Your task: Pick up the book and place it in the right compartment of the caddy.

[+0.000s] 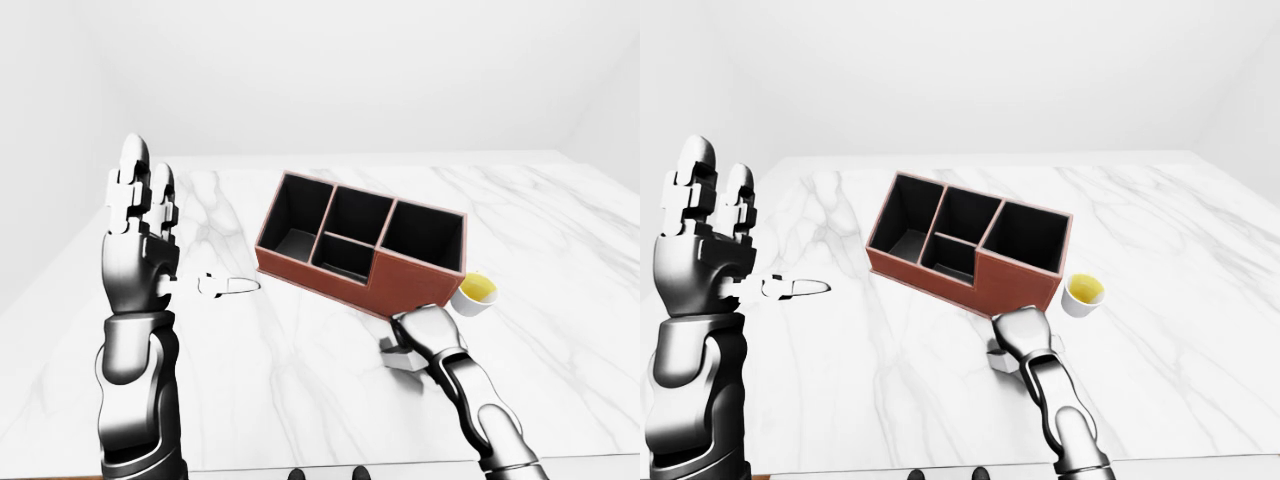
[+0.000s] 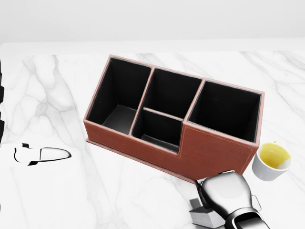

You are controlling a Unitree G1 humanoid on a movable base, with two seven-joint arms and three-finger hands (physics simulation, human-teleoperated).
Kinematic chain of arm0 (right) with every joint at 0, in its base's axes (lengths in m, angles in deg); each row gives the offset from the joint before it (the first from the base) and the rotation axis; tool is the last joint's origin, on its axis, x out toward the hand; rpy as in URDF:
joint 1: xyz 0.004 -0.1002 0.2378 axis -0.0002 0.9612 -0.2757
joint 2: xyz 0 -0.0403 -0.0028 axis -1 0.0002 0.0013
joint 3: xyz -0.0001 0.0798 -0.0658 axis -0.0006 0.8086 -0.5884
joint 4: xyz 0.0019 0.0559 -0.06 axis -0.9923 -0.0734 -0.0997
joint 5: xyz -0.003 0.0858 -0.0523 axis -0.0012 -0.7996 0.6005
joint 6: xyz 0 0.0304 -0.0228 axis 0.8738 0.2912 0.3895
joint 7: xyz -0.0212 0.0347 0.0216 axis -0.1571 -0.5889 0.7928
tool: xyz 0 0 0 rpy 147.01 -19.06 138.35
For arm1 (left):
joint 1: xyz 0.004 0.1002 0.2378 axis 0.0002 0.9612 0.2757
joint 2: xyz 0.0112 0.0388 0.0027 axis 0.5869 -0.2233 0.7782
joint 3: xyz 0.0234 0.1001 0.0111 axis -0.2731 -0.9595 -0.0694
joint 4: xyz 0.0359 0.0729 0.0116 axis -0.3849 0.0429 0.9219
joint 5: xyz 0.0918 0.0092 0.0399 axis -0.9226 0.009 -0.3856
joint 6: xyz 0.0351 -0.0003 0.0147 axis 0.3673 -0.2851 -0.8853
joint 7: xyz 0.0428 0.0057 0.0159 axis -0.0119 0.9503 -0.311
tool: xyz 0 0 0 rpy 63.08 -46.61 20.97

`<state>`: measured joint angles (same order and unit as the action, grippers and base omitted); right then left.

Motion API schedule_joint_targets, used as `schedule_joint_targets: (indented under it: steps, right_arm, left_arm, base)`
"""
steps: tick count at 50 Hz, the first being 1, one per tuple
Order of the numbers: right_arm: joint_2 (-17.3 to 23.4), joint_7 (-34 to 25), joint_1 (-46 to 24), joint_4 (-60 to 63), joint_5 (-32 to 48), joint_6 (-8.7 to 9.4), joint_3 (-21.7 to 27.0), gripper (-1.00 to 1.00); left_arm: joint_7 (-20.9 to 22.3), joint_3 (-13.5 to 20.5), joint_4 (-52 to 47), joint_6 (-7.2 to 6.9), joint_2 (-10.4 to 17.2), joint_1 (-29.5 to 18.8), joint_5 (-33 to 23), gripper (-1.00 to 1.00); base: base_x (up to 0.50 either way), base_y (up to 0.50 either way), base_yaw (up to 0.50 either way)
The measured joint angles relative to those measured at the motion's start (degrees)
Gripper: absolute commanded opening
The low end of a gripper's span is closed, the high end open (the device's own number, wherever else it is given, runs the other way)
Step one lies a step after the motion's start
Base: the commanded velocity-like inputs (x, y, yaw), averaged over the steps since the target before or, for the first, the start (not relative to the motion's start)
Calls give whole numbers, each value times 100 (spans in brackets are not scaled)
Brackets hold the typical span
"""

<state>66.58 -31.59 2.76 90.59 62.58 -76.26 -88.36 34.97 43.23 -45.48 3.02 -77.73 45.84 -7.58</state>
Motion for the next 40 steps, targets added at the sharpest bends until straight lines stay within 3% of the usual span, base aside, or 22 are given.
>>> schedule_joint_targets:
  steps: [11, 18, 30, 40]
  right_arm:
    - [-4, 151, 165, 116, 61, -2, -18, -100]
    - [-47, -74, 390, 428, -46, -2, -35, -100]
    - [-284, -1280, 623, 1586, -941, -3, -30, -100]
    - [-534, -2479, 351, 2776, -1890, -3, -20, -100]
  left_arm:
    - [-12, 7, -18, 0, 5, -11, 30, 100]
    - [-16, 11, -34, 0, 7, -11, 50, 100]
    - [5, 2, -53, 0, 5, 5, 50, 100]
    - [16, -6, -34, 0, -3, 12, 21, 100]
  base:
    - [0, 0, 0]
    - [0, 0, 0]
    - [0, 0, 0]
    - [0, 0, 0]
